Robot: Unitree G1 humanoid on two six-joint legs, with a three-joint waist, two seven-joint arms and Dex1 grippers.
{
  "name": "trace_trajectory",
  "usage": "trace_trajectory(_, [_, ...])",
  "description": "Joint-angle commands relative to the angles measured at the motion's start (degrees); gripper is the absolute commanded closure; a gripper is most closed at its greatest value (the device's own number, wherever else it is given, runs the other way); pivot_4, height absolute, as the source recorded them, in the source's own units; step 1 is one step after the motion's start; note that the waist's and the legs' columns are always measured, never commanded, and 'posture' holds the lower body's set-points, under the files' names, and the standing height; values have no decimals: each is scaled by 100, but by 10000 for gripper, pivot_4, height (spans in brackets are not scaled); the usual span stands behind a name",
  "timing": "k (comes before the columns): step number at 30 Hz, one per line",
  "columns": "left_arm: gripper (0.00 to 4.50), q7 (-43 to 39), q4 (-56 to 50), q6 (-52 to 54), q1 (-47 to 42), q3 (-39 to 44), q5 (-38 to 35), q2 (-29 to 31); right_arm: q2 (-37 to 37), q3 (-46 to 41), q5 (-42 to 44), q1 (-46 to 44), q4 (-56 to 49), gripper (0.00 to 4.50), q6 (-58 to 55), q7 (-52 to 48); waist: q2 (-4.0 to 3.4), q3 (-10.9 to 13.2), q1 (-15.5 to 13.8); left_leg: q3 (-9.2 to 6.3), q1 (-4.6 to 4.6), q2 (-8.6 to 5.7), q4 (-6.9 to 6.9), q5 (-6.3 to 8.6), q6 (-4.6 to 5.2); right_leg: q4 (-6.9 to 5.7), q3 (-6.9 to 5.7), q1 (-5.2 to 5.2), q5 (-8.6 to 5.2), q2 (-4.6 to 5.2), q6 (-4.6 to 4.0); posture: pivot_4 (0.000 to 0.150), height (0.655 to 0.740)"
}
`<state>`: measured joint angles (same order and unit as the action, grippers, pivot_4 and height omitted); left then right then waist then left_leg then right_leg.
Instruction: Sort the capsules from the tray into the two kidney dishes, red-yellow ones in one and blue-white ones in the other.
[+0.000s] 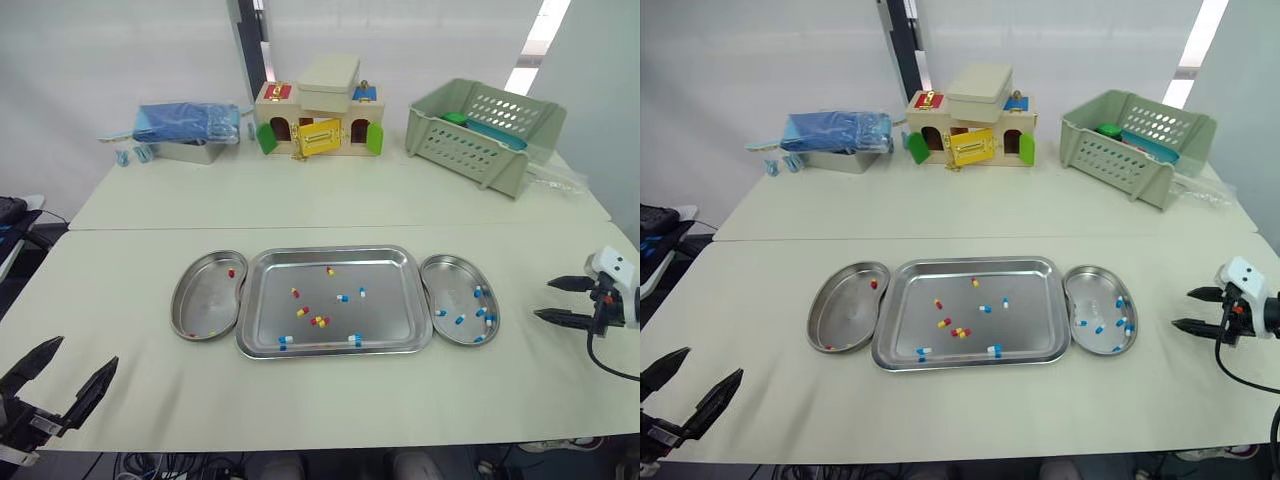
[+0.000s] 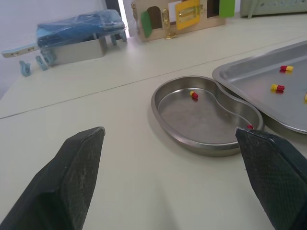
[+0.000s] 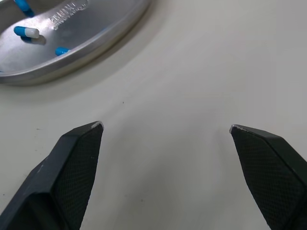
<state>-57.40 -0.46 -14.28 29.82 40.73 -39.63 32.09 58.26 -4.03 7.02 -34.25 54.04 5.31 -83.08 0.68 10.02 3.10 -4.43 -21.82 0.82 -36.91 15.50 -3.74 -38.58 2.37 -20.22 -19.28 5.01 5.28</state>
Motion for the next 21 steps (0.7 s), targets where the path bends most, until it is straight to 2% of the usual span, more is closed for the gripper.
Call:
trace_trajectory(1, [0,-473,-605,-471,163,-337,120,-304,146,-186,562,65,-1450,343,-544,-512,-2,1,-2,0,-1,0,0,0,0,1,1,0,0,0,0,1500,7400])
trace_trajectory(4, [0,-605,-1000,-624,239,-631,103,-615,64,-137,961,229,-2839,343,-1226,-647,-5,2,7,0,-1,1,0,0,-1,1,1,0,0,0,0,1500,7400])
trace_trajectory(7, [0,-860,-1250,-888,382,-1073,134,-1016,-119,284,1423,178,-4746,343,-2375,-551,-7,1,14,-2,-1,4,0,0,-1,-1,0,0,0,-2,0,1500,7400])
trace_trajectory(11, [0,-1173,-1208,-1139,583,-1510,231,-1306,-511,950,1704,-238,-6068,343,-3364,-372,0,4,-35,-8,-6,4,-3,0,-1,2,-7,0,0,-2,1,1500,7400])
trace_trajectory(15, [0,-1290,-1103,-1328,617,-1768,260,-1454,-1087,1580,1527,-733,-6484,343,-3691,-89,5,6,-78,-10,-7,2,-3,0,-1,3,-8,-2,1,-1,2,1500,7400])
trace_trajectory(21, [0,-1375,-848,-1677,555,-2070,355,-1611,-2517,2724,724,-1704,-6083,343,-3843,780,14,11,-111,-13,-8,1,-3,0,-1,1,-9,-9,1,-1,1,1500,7400])
